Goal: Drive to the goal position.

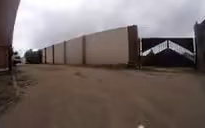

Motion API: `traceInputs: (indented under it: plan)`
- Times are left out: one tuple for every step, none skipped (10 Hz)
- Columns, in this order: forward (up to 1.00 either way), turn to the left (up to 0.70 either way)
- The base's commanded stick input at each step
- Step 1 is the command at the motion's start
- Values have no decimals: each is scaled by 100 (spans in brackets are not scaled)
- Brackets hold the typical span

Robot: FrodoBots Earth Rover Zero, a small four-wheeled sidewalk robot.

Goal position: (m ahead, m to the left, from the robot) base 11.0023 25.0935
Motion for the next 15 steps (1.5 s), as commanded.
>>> traceInputs:
  plan:
    - [50, 0]
    - [50, 0]
    - [50, 0]
    - [50, 0]
    - [50, 0]
    - [50, 0]
    - [50, 0]
    - [50, 0]
    - [50, 0]
    - [50, 0]
    - [50, 0]
    - [50, 0]
    - [50, 0]
    - [50, 0]
    - [50, 0]
